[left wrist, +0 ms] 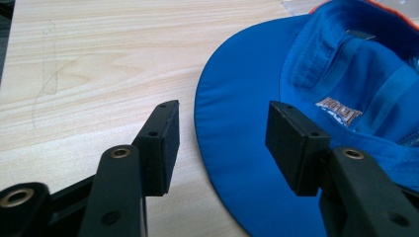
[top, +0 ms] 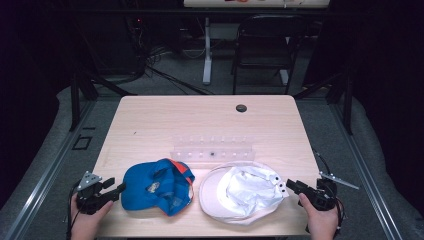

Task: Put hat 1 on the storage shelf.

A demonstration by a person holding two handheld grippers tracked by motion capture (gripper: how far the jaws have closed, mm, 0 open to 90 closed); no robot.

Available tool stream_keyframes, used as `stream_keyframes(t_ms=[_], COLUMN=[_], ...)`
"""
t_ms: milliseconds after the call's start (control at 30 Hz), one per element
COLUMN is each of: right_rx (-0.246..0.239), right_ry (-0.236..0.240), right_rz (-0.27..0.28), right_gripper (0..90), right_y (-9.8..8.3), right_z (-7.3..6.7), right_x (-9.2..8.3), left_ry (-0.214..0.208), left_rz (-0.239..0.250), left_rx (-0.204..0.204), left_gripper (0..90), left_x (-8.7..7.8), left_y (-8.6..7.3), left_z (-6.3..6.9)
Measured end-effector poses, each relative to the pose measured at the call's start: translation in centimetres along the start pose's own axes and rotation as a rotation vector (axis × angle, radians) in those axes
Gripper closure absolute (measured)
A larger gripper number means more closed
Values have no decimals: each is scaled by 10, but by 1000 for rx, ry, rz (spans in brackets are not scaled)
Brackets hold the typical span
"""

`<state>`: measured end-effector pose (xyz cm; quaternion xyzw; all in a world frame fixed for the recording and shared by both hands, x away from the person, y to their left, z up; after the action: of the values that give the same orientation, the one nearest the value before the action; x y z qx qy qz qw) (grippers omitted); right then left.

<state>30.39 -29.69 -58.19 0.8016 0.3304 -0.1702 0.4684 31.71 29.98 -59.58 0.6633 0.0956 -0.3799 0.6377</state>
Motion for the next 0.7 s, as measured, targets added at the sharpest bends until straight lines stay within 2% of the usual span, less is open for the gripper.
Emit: stream_keyframes(t_ms=[167,267,300,333,367,400,433,467,500,567,633,700], right_rx=[-6,-2,-7,-34,-34,-31,-31,-25,0,5,0,2], right_ry=[2,13,10,-5,-11,-2,-2,4,35,36,50,53], right_rz=[-19,-48,-68,-109,-137,-162,-162,-197,-232,-234,-275,-288], right_gripper=[514,531,532,532,528,527,527,529,536,540,565,565], right_y=[3,7,9,11,13,14,14,15,19,21,27,29], right_z=[-3,-5,-5,-5,-5,-5,-5,-5,-7,-8,-13,-15], right_x=[-1,-4,-6,-8,-9,-11,-11,-13,-15,-15,-17,-18], left_ry=[-18,-17,-16,-11,-16,-18,-18,-15,-14,-14,-11,-17], left_rz=[11,7,7,27,14,11,11,12,12,11,20,2], left_rx=[-6,4,5,7,8,6,6,8,7,5,9,14], left_gripper=[500,500,499,497,499,499,499,499,499,498,498,498], left_x=[1,0,-1,-3,-5,-5,-5,-6,-6,-6,-4,-4], left_y=[2,1,1,2,2,1,1,1,1,1,1,1], left_z=[2,2,2,1,1,1,1,1,1,1,3,4])
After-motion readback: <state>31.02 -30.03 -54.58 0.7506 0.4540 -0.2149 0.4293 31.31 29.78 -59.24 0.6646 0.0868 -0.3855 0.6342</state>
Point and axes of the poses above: each handheld gripper's, and its own axes: x roughly forward along the jaws, y roughly out of its top, z roughly to its right, the point moved 6 cm from there along x, roughly forward along the jaws, and after that the axes turned 2 degrees about x, right-handed, at the moved point
